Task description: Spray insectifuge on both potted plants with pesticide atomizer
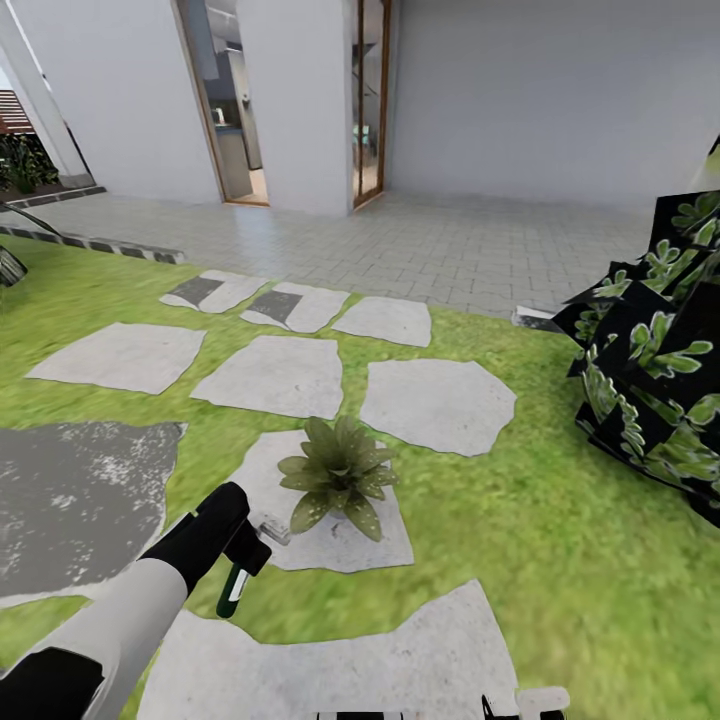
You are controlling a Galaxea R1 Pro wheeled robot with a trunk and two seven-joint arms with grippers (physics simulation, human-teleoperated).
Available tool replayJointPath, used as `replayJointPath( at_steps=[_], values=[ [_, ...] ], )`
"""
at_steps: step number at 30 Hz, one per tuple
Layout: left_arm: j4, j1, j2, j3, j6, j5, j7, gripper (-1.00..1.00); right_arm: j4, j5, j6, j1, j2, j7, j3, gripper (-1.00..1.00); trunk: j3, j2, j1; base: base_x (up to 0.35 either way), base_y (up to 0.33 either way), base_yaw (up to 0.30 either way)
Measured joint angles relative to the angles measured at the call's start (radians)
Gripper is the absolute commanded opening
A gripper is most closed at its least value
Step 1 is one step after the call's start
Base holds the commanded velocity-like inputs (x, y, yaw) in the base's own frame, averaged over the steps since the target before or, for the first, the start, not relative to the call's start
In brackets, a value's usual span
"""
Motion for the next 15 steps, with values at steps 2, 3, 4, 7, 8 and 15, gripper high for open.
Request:
replayJointPath(
  at_steps=[2,3,4,7,8,15],
  values=[
    [0.000,0.000,-0.001,0.000,0.000,0.000,0.000,-1.00,0.000,0.000,0.000,0.000,0.000,0.000,0.000,1.00,0.000,0.000,0.000,0.000,0.293,0.000],
    [0.000,0.000,-0.001,0.000,0.000,0.000,0.000,-1.00,0.000,0.000,0.000,0.000,0.000,0.000,0.000,1.00,0.000,0.000,0.000,0.000,0.297,0.000],
    [0.000,0.000,-0.002,0.000,0.000,0.000,0.000,-1.00,0.000,0.000,0.000,0.000,0.000,0.000,0.000,1.00,0.000,0.000,0.000,0.000,0.298,0.000],
    [0.000,0.000,-0.003,0.000,0.000,0.000,0.000,-1.00,0.000,0.000,0.000,0.000,0.000,0.000,0.001,1.00,0.000,0.000,0.000,0.000,0.299,0.000],
    [0.000,0.000,-0.003,0.000,0.000,0.000,0.000,-1.00,0.000,0.000,0.000,0.000,0.000,0.000,0.001,1.00,0.000,0.000,0.000,0.000,0.299,0.000],
    [0.000,0.000,-0.005,0.000,-0.001,0.000,0.000,-1.00,0.000,0.000,0.000,0.000,0.001,0.000,0.000,1.00,0.000,0.000,0.000,0.061,0.299,-0.104]
  ],
)
